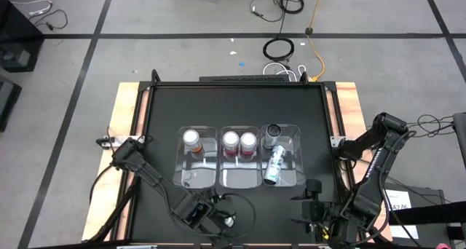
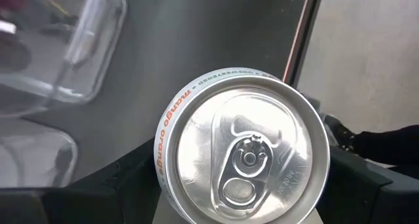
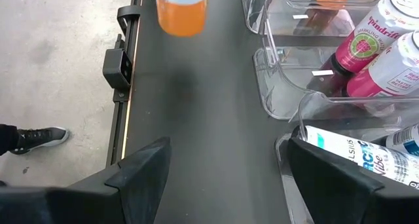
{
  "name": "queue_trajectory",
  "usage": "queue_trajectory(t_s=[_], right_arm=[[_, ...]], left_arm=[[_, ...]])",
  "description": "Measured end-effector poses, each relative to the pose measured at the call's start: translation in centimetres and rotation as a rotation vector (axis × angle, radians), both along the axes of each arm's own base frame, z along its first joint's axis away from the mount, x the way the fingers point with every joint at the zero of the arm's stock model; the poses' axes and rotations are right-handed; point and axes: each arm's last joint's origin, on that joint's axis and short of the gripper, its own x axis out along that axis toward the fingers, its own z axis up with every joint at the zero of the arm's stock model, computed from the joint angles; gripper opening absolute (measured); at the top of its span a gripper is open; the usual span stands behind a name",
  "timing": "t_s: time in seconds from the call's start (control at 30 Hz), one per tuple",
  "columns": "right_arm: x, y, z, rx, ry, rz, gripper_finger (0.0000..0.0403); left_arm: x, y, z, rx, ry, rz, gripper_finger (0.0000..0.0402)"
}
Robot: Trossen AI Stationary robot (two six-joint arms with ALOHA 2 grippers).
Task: Sort soda cans
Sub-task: Put the orange soda can into the left transparent bin
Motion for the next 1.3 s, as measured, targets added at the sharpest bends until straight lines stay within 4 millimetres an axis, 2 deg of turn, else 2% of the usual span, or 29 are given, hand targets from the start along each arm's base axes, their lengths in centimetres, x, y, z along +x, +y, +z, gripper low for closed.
queue_trajectory(t_s=[0.23, 0.47, 0.87, 1.3], right_arm=[[0.0, 0.0, 0.0, -0.002, 0.001, 0.0, 0.0298], [0.0, 0.0, 0.0, -0.002, -0.001, -0.001, 0.0298], [0.1, -0.1, 0.1, 0.024, -0.059, -0.08, 0.0298], [0.3, -0.4, 0.3, 0.067, -0.162, -0.204, 0.0298]], left_arm=[[-0.5, 1.3, 2.3, 0.047, 0.039, -0.002, 0.0318], [-0.6, 2.7, 3.8, 0.09, 0.069, -0.015, 0.0318], [-0.2, 5.9, 6.9, 0.165, 0.051, -0.14, 0.0318], [-2.3, 9.4, 10.5, 0.302, -0.005, -0.274, 0.0318]])
